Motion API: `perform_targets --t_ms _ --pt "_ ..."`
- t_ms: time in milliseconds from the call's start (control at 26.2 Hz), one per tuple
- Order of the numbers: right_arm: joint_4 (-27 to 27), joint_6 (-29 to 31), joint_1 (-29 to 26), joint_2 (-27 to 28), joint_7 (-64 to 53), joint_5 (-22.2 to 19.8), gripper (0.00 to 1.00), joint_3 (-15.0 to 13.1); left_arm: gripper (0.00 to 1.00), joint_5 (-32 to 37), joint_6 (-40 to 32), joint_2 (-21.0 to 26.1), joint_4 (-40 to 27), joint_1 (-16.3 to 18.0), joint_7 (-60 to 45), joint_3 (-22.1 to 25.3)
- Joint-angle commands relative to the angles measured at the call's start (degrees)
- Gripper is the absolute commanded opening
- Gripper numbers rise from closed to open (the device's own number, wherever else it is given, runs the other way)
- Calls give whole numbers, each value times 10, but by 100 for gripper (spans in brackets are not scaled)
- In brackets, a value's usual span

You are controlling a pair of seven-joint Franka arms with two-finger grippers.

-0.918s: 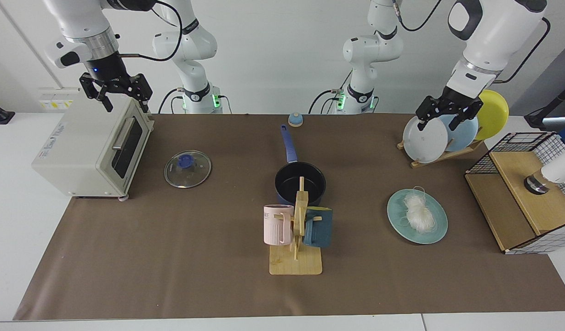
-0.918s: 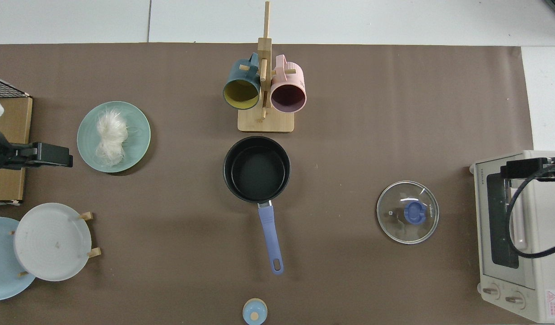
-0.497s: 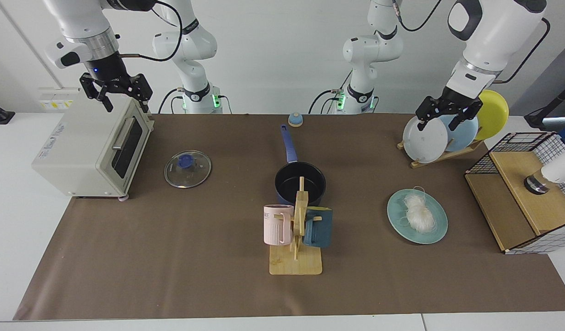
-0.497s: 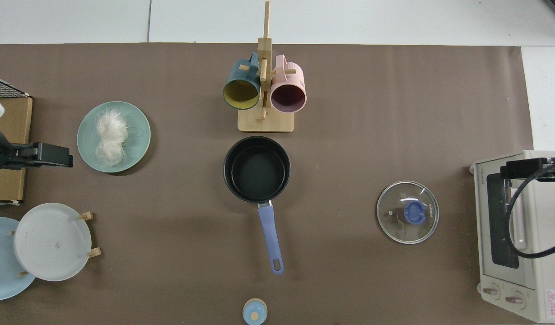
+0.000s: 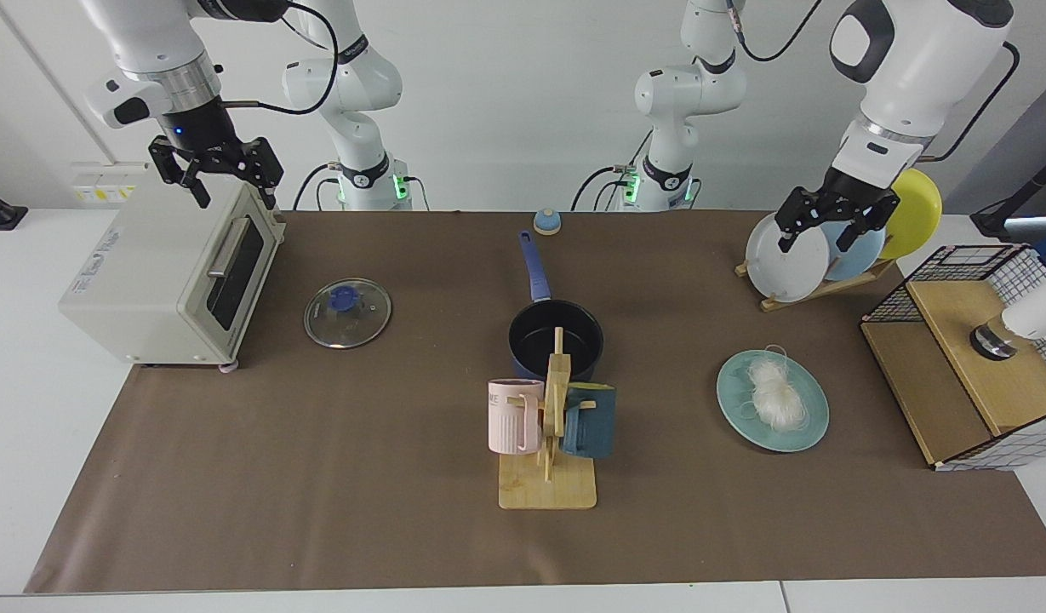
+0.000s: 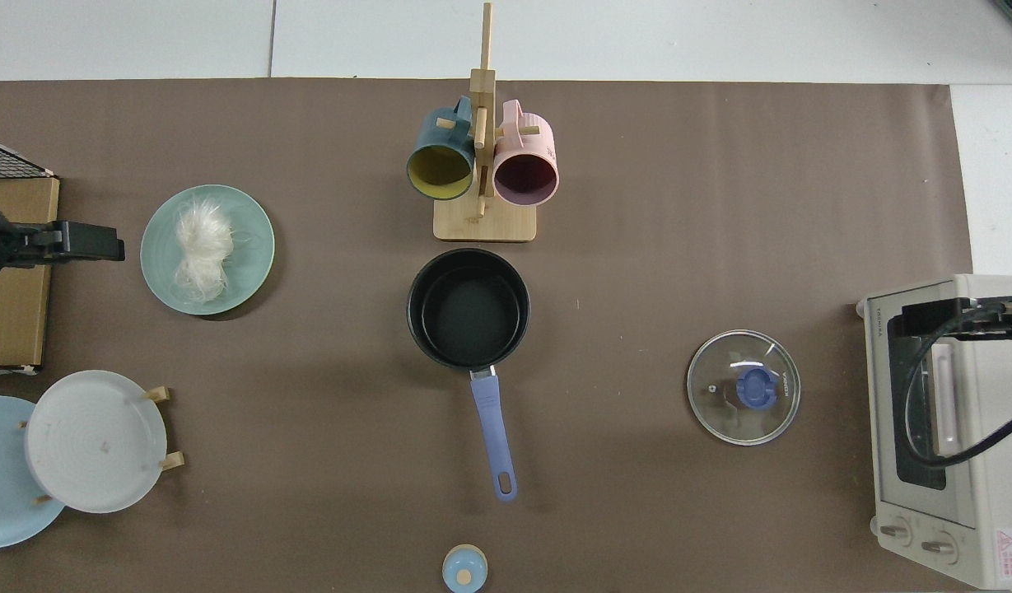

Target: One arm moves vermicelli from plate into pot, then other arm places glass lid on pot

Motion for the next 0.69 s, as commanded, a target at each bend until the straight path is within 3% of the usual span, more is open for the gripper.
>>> perform_targets --t_ms 0,115,268,382,650 --pt "-40 16 5 -4 17 -2 100 -1 100 29 50 47 1 -1 -4 0" --pt "-80 54 10 -4 36 -2 100 -1 100 35 89 84 1 2 -12 0" --pt "-113 89 17 -4 39 -2 100 -1 100 41 112 94 -3 9 -11 6" --pt "-140 106 18 -3 46 -2 100 -1 100 41 139 136 -4 5 -35 6" --pt "-222 228 33 11 64 -3 100 0 100 41 199 203 -5 1 -85 4"
